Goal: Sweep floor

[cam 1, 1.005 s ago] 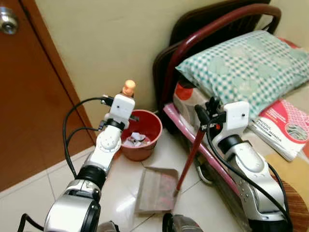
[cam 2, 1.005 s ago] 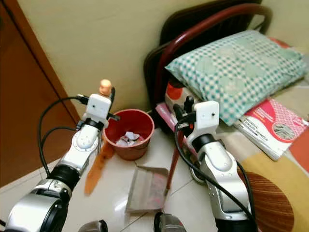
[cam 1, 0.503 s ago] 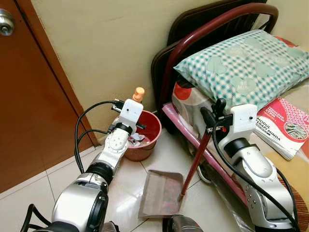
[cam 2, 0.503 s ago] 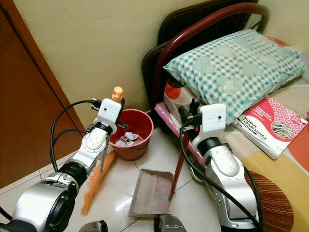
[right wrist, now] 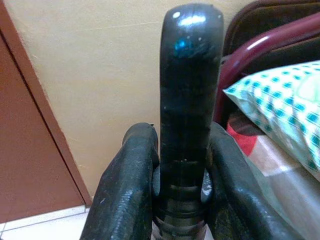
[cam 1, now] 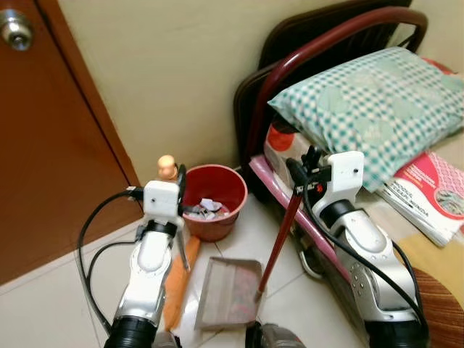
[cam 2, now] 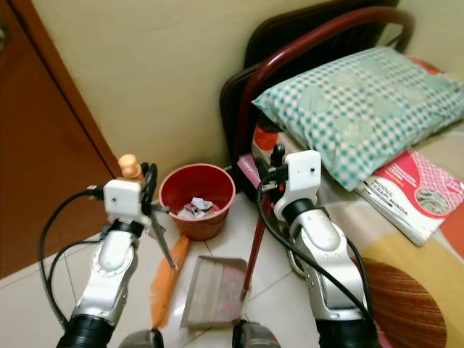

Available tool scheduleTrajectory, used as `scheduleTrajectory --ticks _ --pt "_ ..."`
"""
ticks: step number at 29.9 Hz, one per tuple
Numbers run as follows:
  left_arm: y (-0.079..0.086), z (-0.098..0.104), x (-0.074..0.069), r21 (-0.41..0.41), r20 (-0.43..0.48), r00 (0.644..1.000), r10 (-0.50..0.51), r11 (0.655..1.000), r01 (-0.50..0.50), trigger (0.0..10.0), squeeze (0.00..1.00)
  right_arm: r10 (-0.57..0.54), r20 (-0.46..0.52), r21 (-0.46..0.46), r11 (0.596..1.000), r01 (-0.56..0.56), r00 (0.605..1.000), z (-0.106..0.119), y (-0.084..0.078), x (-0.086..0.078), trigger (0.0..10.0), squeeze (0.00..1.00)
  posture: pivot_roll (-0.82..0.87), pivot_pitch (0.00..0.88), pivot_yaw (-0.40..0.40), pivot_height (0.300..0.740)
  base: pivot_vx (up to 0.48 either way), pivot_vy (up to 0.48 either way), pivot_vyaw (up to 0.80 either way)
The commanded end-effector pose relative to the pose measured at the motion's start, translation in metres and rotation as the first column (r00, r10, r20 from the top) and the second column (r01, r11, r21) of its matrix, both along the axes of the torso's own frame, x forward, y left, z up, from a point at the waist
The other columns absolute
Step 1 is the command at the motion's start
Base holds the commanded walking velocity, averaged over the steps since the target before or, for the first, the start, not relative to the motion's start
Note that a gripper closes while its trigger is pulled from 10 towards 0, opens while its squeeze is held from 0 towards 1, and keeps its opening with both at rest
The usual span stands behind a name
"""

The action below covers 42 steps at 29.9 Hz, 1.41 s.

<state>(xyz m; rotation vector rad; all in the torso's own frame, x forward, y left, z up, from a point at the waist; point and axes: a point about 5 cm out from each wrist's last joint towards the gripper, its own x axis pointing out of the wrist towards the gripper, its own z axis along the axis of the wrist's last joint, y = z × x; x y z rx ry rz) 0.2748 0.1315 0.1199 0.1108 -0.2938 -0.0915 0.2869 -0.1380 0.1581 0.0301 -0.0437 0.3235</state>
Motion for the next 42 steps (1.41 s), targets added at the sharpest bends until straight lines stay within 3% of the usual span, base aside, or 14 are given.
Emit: scheduleTrajectory --ticks 1,6,7,11,14,21,42 --pt "0.006 0.024 -0.004 0.023 0.095 0.995 0.025 0.999 -0.028 10.0 0.00 -0.003 0.026 0.003 1.000 0.003 1.000 0.003 -0.001 0.002 10.0 0.00 0.00 0.087 -0.033 0.740 0.000 0.000 0.00" --pt "0.027 0.027 -0.019 0.110 0.116 0.984 0.136 0.983 -0.148 10.0 0.00 -0.006 0.027 0.007 1.000 0.006 1.000 -0.001 -0.001 0.006 10.0 0.00 0.02 0.056 -0.030 0.740 0.000 0.000 0.00" --pt "0.036 0.018 -0.026 0.122 0.066 0.981 0.180 0.975 -0.187 10.0 0.00 -0.013 0.022 0.009 1.000 0.013 1.000 -0.004 -0.003 0.005 10.0 0.00 0.02 0.045 -0.030 0.740 0.000 0.000 0.00" --pt "0.043 0.005 -0.038 0.120 -0.017 0.976 0.216 0.970 -0.213 10.0 0.00 -0.040 -0.010 0.000 0.999 0.040 0.999 -0.018 -0.012 -0.002 10.0 0.00 0.03 0.014 -0.032 0.740 0.000 0.000 0.00" --pt "0.045 0.003 -0.042 0.119 -0.029 0.970 0.240 0.965 -0.236 10.0 0.00 -0.063 -0.037 -0.011 0.998 0.063 0.997 -0.029 -0.020 -0.011 10.0 0.00 0.03 0.000 -0.032 0.740 0.000 0.000 0.00" --pt "0.041 0.011 -0.038 0.119 -0.014 0.974 0.225 0.968 -0.221 10.0 0.00 -0.081 -0.060 -0.021 0.997 0.080 0.995 -0.041 -0.027 -0.021 10.0 0.00 0.01 0.000 -0.029 0.740 0.000 0.264 0.00" --pt "0.051 0.013 -0.024 0.134 -0.009 0.967 0.253 0.959 -0.250 10.0 0.00 -0.080 -0.041 -0.024 0.997 0.079 0.996 -0.041 -0.024 -0.016 10.0 0.00 0.00 0.000 -0.023 0.740 0.000 0.461 -0.12"
